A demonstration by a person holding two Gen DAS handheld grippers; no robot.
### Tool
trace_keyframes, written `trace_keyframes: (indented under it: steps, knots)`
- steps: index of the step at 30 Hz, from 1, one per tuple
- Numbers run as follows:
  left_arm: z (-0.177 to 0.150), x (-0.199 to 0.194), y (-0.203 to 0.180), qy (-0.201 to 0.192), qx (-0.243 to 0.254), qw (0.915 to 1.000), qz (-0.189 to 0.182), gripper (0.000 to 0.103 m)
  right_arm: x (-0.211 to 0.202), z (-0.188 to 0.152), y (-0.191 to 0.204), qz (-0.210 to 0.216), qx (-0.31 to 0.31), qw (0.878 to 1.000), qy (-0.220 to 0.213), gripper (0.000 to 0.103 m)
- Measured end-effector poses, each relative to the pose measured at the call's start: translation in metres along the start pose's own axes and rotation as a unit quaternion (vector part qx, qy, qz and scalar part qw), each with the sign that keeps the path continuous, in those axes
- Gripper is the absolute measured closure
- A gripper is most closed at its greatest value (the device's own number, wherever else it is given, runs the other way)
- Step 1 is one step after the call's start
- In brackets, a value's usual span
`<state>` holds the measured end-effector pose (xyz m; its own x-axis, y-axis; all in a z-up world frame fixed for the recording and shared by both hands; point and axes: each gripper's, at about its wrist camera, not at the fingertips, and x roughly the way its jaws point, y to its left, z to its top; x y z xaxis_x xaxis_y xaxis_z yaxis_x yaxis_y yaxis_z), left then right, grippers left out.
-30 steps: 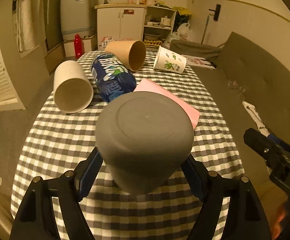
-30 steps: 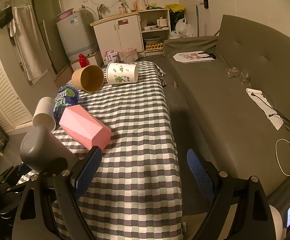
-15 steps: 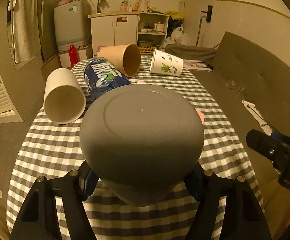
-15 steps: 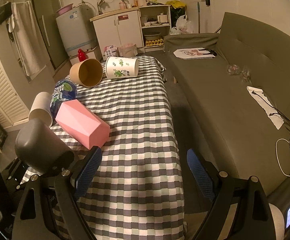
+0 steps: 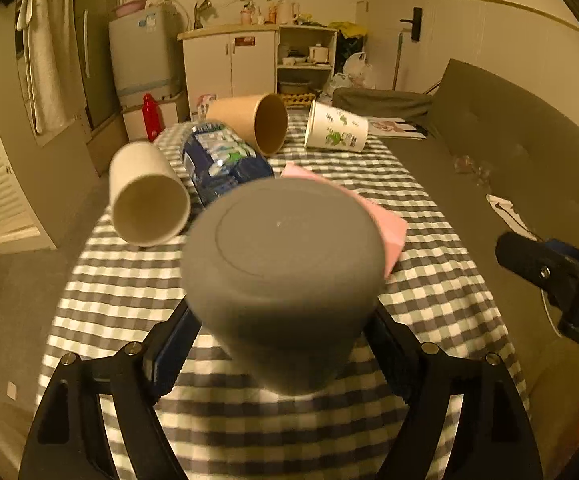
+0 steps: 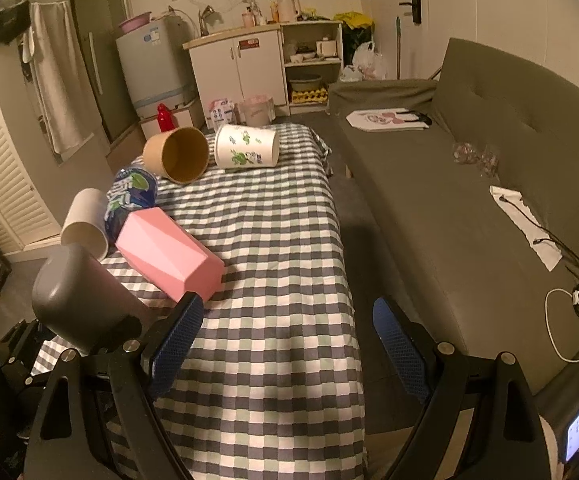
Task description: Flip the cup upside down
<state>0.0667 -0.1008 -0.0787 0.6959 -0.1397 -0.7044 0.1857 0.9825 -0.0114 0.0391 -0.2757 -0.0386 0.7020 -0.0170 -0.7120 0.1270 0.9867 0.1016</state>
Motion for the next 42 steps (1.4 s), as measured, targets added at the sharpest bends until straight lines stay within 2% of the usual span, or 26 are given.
trace_keyframes:
  steps: [3,11,18,21,24,27,31,41,42]
  knots:
    - [-0.002,-0.020,0.000,-0.018,0.006,0.9998,-0.002,0.017,-0.013,0.000,0.003,0.002,-0.003,1.000,-0.017,0.016]
    - [-0.004,-0.077,0.020,-0.068,-0.017,0.9973,-0.020,0.017,-0.053,-0.007,0.018,0.014,-0.013,0.998,-0.062,0.016]
    - [-0.007,-0.110,0.046,-0.097,-0.032,0.9946,-0.016,0.016,-0.073,-0.023,0.035,0.035,-0.030,0.996,-0.071,0.016]
    - [-0.013,-0.116,0.057,-0.098,-0.043,0.9942,-0.009,0.012,-0.074,-0.030,0.046,0.035,-0.044,0.996,-0.066,0.016]
    - [-0.020,-0.115,0.068,-0.089,-0.061,0.9941,-0.009,0.012,-0.070,-0.035,0.055,0.034,-0.054,0.996,-0.058,0.015]
    - [-0.026,-0.105,0.075,-0.072,-0.072,0.9948,0.005,0.011,-0.064,-0.041,0.058,0.028,-0.061,0.996,-0.060,0.008]
    - [-0.029,-0.097,0.080,-0.066,-0.083,0.9942,0.018,0.011,-0.054,-0.044,0.060,0.021,-0.069,0.996,-0.053,0.007]
    - [-0.034,-0.091,0.071,-0.061,-0.061,0.9959,0.026,0.011,-0.047,-0.045,0.060,0.020,-0.072,0.996,-0.052,0.004]
    - [-0.035,-0.091,0.071,-0.060,-0.061,0.9959,0.027,0.011,-0.048,-0.045,0.060,0.020,-0.072,0.996,-0.053,0.001]
